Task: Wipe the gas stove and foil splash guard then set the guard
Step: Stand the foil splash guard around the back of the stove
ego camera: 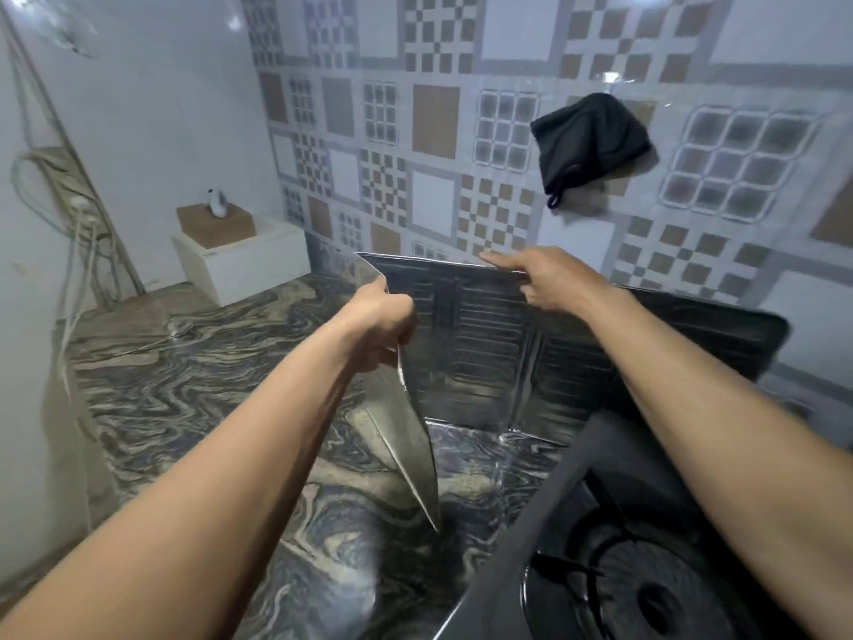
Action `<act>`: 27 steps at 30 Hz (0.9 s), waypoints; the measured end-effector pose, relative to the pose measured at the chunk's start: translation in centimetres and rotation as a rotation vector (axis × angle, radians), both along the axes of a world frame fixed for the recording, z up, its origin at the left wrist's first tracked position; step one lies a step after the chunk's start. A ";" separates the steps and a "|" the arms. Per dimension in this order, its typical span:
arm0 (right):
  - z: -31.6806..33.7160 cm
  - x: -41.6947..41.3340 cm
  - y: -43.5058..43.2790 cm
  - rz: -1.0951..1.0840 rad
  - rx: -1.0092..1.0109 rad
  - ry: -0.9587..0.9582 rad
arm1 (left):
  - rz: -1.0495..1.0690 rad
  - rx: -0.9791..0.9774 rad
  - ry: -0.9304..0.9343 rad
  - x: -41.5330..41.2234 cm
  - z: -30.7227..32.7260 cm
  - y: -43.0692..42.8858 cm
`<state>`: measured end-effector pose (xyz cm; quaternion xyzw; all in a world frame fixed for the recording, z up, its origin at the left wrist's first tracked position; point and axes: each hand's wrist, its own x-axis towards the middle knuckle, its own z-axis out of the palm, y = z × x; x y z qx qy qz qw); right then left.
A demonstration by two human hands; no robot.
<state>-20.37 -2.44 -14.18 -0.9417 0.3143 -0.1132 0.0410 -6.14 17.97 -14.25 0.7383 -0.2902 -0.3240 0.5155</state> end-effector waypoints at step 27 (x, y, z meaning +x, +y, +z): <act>-0.3 -19.1 -2.9 -0.286 -0.037 -0.005 | -0.658 0.117 -0.378 -7.7 2.9 -4.7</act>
